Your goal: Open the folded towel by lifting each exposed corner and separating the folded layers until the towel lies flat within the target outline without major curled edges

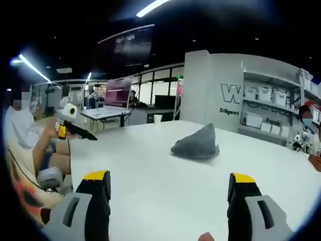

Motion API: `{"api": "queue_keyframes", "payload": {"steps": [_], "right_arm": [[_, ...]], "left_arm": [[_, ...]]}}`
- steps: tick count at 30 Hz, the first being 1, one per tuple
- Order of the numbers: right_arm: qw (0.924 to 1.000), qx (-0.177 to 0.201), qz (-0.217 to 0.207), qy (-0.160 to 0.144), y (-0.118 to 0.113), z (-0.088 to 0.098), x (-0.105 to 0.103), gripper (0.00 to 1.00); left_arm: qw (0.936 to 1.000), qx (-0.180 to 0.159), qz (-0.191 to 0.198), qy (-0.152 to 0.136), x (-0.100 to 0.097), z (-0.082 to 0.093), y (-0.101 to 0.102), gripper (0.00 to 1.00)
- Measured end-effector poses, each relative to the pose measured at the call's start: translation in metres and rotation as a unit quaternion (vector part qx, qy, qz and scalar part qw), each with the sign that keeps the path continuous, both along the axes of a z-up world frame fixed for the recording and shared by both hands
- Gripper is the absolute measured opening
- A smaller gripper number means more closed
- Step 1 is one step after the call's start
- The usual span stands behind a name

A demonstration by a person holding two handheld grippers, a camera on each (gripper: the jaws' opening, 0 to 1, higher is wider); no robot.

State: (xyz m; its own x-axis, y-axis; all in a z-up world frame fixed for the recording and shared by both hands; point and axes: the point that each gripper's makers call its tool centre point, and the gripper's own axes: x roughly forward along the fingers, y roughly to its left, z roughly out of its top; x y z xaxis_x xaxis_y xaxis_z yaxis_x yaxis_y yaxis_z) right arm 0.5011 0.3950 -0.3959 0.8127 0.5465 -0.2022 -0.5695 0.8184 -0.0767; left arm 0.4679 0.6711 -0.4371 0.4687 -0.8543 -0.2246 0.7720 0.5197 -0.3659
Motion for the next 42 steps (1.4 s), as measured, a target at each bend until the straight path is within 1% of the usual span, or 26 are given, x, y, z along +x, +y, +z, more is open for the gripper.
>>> {"api": "queue_keyframes", "payload": {"steps": [3,6,9,10,11,15,17,24,27,29,30,33,36,39,42], "right_arm": [[1.0,0.005,0.0,-0.003,0.003,0.007,0.006,0.98],[0.9999,0.006,-0.006,-0.007,0.006,0.015,0.016,0.98],[0.9995,0.013,-0.03,-0.001,0.003,0.019,0.028,0.98],[0.9994,0.013,-0.031,-0.001,0.003,0.019,0.029,0.98],[0.9993,0.015,-0.034,-0.003,0.004,0.022,0.035,0.98],[0.9991,0.017,-0.039,0.0,0.009,0.023,0.047,0.98],[0.9988,0.02,-0.045,0.003,0.011,0.021,0.054,0.98],[0.9986,0.004,-0.05,0.017,0.021,0.006,0.078,0.96],[0.9983,-0.002,-0.056,0.017,0.024,0.004,0.088,0.97],[0.9976,-0.006,-0.067,0.016,0.025,0.004,0.096,1.0],[0.9971,-0.008,-0.074,0.014,0.024,0.004,0.101,0.99],[0.9968,-0.02,-0.077,0.009,0.027,0.005,0.114,0.99],[0.9967,-0.024,-0.076,0.014,0.031,0.002,0.122,0.99],[0.9959,-0.024,-0.085,0.018,0.034,-0.002,0.132,0.99],[0.9952,-0.019,-0.091,0.031,0.038,-0.009,0.144,0.99]], "left_arm": [[1.0,0.003,-0.003,-0.004,-0.001,0.001,0.0,0.97],[1.0,-0.001,-0.003,-0.003,-0.002,0.003,0.0,0.97],[1.0,0.001,-0.004,-0.007,-0.004,0.005,0.001,0.97],[1.0,0.001,-0.004,-0.007,-0.004,0.006,0.001,0.97],[0.9999,0.002,-0.004,-0.01,-0.005,0.008,0.001,0.96],[0.9998,0.003,-0.009,-0.02,-0.01,0.014,0.001,0.96],[0.9997,0.001,-0.01,-0.023,-0.012,0.017,0.001,0.96],[0.9994,0.002,-0.015,-0.03,-0.014,0.02,-0.002,0.96],[0.9993,0.004,-0.02,-0.03,-0.015,0.019,-0.004,0.96],[0.9993,0.004,-0.021,-0.03,-0.015,0.019,-0.005,0.96],[0.9993,0.004,-0.021,-0.029,-0.016,0.018,-0.006,0.96],[0.9993,0.004,-0.025,-0.027,-0.017,0.017,-0.009,0.96],[0.9992,0.004,-0.027,-0.028,-0.019,0.017,-0.01,0.96],[0.9992,0.003,-0.03,-0.028,-0.02,0.018,-0.011,0.96],[0.9992,0.002,-0.03,-0.028,-0.021,0.018,-0.011,0.96]]}}
